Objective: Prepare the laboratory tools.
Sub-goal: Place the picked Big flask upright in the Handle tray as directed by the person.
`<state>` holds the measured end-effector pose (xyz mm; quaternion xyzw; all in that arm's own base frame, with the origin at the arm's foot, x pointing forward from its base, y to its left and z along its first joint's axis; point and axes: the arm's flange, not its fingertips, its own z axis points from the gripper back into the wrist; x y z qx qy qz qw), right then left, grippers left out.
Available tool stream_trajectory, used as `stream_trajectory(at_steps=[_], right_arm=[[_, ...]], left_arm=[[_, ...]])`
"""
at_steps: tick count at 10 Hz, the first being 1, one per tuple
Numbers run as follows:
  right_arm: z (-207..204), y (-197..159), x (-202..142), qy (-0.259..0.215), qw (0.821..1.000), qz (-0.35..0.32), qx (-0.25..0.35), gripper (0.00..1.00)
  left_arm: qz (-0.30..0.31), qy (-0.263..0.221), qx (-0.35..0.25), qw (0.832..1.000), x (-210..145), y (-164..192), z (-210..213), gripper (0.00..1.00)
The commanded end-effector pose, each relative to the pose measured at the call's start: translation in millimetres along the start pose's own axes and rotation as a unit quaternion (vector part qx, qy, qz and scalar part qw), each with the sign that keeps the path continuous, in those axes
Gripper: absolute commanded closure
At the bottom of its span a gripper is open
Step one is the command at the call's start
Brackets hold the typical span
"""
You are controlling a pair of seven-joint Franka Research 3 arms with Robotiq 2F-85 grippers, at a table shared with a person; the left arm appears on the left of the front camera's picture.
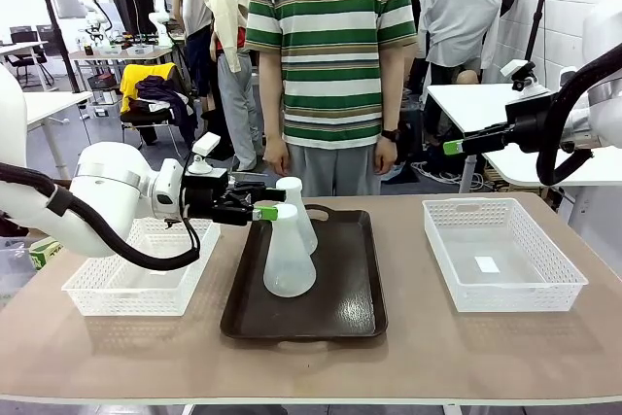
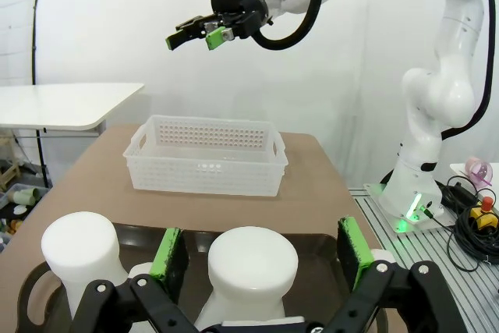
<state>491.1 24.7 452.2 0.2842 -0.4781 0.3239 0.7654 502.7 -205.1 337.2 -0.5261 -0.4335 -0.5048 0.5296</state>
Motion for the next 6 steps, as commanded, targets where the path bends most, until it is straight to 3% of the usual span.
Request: stream_trajectory(at_steps=[1,6], right_arm=[[0.2,-0.5,2.1,0.007,1.0,-0.003,-0.004,0.0],[0.2,-0.5,2.1,0.007,1.0,-0.003,-0.004,0.0]], left_arm=[[-0.003,0.002,-0.004,1.0,0.9,1.9,-1.2,0.0],[-0.003,0.002,-0.004,1.0,0.9,1.9,-1.2,0.0]])
